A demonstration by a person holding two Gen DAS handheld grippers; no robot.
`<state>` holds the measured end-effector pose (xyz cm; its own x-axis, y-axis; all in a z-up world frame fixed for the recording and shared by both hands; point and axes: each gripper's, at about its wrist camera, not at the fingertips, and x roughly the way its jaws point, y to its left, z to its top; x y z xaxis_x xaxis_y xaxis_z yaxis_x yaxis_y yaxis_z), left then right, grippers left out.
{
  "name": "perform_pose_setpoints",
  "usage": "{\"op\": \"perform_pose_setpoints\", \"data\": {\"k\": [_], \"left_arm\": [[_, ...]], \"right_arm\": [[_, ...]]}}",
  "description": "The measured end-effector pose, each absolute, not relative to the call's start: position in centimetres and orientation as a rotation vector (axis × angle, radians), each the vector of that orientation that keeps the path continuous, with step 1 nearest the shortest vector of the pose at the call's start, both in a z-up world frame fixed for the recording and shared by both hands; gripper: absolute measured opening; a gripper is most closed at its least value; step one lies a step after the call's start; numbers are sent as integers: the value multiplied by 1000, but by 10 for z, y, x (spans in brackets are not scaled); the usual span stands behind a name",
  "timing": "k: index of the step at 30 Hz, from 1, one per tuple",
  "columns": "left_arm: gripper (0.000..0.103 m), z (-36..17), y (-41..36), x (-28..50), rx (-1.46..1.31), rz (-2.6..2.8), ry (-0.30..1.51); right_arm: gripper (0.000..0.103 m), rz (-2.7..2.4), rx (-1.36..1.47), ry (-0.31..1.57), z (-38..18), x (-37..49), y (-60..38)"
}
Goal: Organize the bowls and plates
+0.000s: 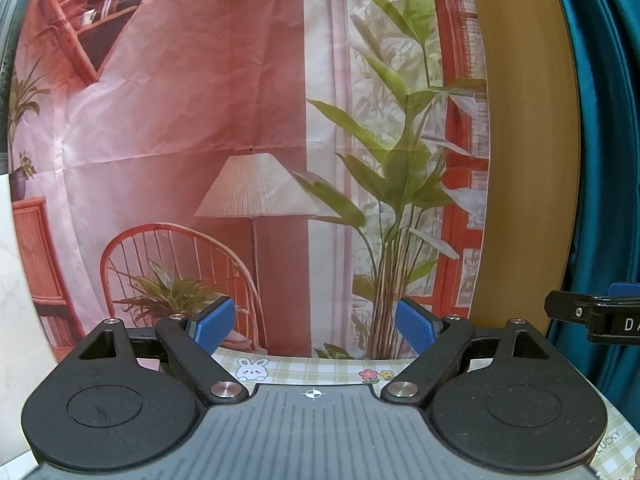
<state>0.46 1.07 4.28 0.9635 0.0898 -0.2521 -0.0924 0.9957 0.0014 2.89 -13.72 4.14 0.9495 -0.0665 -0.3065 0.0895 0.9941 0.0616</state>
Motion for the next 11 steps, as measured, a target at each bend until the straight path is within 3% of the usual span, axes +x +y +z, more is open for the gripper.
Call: {"op": "perform_pose_setpoints", "data": {"k": [11], "left_arm": [[89, 43, 12, 3, -18, 94, 248]], "right_arm": [[103, -80, 68, 309, 43, 28, -136]]}}
